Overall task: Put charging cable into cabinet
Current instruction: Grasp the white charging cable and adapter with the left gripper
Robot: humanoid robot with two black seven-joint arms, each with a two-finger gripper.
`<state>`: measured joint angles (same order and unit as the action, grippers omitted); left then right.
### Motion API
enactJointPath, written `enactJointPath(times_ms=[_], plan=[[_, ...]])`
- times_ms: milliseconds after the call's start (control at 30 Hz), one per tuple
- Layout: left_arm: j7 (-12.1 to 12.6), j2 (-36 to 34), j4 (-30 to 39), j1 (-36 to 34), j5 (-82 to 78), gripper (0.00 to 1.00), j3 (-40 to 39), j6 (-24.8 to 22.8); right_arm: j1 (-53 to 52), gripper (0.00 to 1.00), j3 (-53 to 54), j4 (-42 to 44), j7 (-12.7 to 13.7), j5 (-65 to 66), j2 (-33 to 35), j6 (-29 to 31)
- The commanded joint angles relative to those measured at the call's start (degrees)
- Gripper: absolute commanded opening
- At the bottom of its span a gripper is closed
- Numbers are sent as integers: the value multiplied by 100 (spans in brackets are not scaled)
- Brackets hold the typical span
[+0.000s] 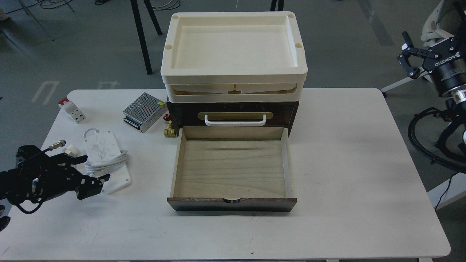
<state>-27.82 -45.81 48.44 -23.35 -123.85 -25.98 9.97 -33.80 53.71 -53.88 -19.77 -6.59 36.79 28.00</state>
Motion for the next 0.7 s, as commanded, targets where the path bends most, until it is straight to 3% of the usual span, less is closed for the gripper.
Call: enactJointPath(times_ms=[0, 33, 233, 433, 500, 567, 667], plan=[[-18, 317, -474, -160, 1, 79, 216, 198, 40, 100, -1, 0, 0, 0, -5, 0], [-18, 388, -615, -204, 1, 70, 234, 251, 40, 100, -1, 0, 0, 0, -5, 0], [-18, 459, -801, -345, 19, 64, 357, 752, 49, 100, -1, 0, 0, 0, -5, 0], [-18, 459, -801, -302, 132, 59, 366, 849, 93, 100, -1, 0, -9, 0, -14, 0], [-18, 459, -801, -293, 159, 41, 383, 849, 102, 100, 8, 9, 0, 0, -14, 0], [-18, 459, -801, -284, 168, 0, 383, 867, 128, 100, 34, 9, -9, 0, -14, 0], [-18, 485, -801, -301, 229, 0, 366, 1269, 137, 100, 43, 9, -9, 0, -14, 0]])
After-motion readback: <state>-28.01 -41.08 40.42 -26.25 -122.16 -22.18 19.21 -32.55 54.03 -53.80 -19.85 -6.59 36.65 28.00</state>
